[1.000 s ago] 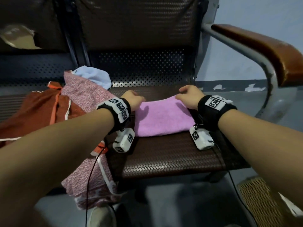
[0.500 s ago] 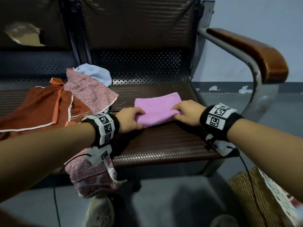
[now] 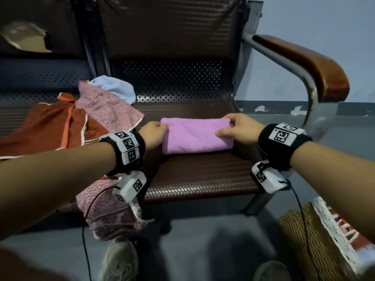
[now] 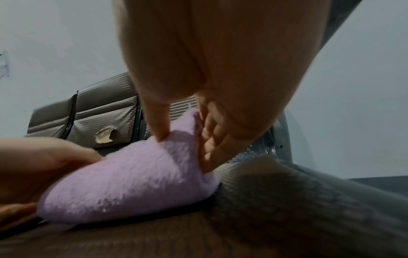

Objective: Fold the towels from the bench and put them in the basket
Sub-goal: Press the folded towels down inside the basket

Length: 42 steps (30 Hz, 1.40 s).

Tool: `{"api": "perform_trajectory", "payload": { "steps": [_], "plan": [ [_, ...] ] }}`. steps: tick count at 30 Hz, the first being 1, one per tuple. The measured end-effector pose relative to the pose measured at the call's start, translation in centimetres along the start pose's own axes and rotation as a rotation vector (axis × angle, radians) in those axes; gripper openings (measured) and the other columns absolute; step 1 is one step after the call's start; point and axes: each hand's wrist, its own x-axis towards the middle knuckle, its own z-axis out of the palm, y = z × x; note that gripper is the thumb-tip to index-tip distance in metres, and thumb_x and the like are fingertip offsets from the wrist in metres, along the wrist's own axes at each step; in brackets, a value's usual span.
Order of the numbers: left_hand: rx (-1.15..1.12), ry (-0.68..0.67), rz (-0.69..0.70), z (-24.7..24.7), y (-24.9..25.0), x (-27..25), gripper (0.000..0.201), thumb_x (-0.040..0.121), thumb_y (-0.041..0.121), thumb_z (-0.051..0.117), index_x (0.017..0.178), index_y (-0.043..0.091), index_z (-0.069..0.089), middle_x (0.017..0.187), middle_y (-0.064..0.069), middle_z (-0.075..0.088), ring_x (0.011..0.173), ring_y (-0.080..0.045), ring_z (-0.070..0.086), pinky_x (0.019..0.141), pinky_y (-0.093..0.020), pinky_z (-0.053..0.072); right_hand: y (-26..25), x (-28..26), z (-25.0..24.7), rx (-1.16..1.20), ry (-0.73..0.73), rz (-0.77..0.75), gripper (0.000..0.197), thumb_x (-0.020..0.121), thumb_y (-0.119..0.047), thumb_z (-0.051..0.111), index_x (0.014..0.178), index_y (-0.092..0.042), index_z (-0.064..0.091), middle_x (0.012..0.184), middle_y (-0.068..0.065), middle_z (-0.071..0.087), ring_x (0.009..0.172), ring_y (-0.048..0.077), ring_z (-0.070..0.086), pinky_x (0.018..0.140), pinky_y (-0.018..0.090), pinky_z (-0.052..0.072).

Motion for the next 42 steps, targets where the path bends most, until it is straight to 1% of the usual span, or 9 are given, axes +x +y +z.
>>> {"api": "perform_trajectory", "payload": {
  "steps": [3,8,11,13,18,24,29,35,42],
  "plan": [
    [0.045,0.031,-0.042,0.2,0.0,0.8,0.037,0.104,0.032,0.041,0.102,0.005,0.067,0.106,-0.021,0.068,0.105,-0.036,0.064,0.082,-0.032,0.043,0.1,1.7,0.8,0.024,0.157,0.050,0.043,0.087,-0.037,0.073,0.120,-0.012,0.062,0.105,0.003,0.066,0.096,0.022,0.063,0.092,0.038,0.051],
    [0.128,0.091,-0.078,0.6,-0.4,2.0,0.034,0.093,0.044,0.058,0.087,0.011,0.065,0.093,-0.011,0.068,0.094,-0.033,0.065,0.073,-0.030,0.041,0.2,3.7,1.8,-0.155,0.199,0.113,0.042,0.092,-0.033,0.067,0.127,-0.010,0.063,0.124,0.008,0.066,0.111,0.025,0.062,0.094,0.028,0.044],
    [0.184,0.195,0.143,0.1,-0.1,1.2,0.034,0.080,0.041,0.069,0.103,0.020,0.056,0.105,-0.001,0.054,0.095,-0.021,0.053,0.080,-0.033,0.043,-0.5,4.0,1.3,-0.133,0.236,0.077,0.041,0.090,-0.034,0.064,0.126,-0.015,0.064,0.125,0.004,0.067,0.112,0.021,0.062,0.096,0.028,0.045],
    [0.256,0.058,0.319,0.2,0.3,0.6,0.038,0.079,0.031,0.073,0.112,0.021,0.057,0.113,-0.003,0.054,0.106,-0.022,0.054,0.090,-0.033,0.043,-1.2,3.6,1.2,-0.172,0.242,-0.019,0.044,0.089,-0.034,0.064,0.130,-0.016,0.062,0.127,0.004,0.066,0.115,0.020,0.062,0.099,0.029,0.045],
    [0.529,-0.232,0.292,1.1,-0.1,-0.4,0.079,0.076,0.025,0.078,0.146,0.014,0.042,0.141,-0.012,0.054,0.128,-0.028,0.052,0.105,-0.028,0.038,-3.0,2.4,2.2,-0.496,0.058,-0.298,0.052,0.090,-0.045,0.061,0.133,-0.017,0.062,0.137,0.006,0.060,0.128,0.027,0.051,0.109,0.038,0.040],
    [0.487,-0.079,0.331,-0.3,2.9,-0.6,0.042,0.077,0.044,0.063,0.111,0.021,0.065,0.106,-0.008,0.072,0.099,-0.031,0.065,0.085,-0.039,0.053,-2.9,1.4,3.2,-0.455,-0.140,-0.225,0.098,0.070,-0.064,0.077,0.149,-0.024,0.035,0.140,0.005,0.057,0.124,0.025,0.056,0.105,0.034,0.044],
    [0.104,0.039,0.495,-0.6,8.2,-3.2,0.028,0.065,0.048,0.061,0.085,0.028,0.062,0.079,0.007,0.067,0.074,-0.012,0.061,0.066,-0.029,0.046,-3.3,-1.0,-0.3,-0.322,-0.064,-0.210,0.050,0.073,-0.050,0.079,0.115,-0.029,0.061,0.108,-0.001,0.070,0.097,0.022,0.066,0.088,0.034,0.051],
    [-0.242,0.141,0.734,0.7,16.4,-7.4,0.033,0.076,0.039,0.081,0.101,0.021,0.069,0.090,0.003,0.072,0.083,-0.015,0.067,0.078,-0.033,0.054,-2.1,-7.6,-6.1,0.172,0.056,-0.181,0.026,0.081,-0.020,0.077,0.105,-0.026,0.067,0.099,-0.009,0.074,0.095,0.007,0.069,0.085,0.027,0.054],
    [-0.260,-0.176,0.941,9.7,25.7,-13.2,0.030,0.078,0.043,0.080,0.100,0.024,0.071,0.091,0.010,0.073,0.082,0.000,0.066,0.077,-0.021,0.053,4.8,-19.4,-11.1,0.445,0.244,-0.133,0.031,0.078,-0.019,0.068,0.109,-0.018,0.070,0.103,-0.002,0.076,0.098,0.007,0.069,0.082,0.021,0.055]
  ]
}}
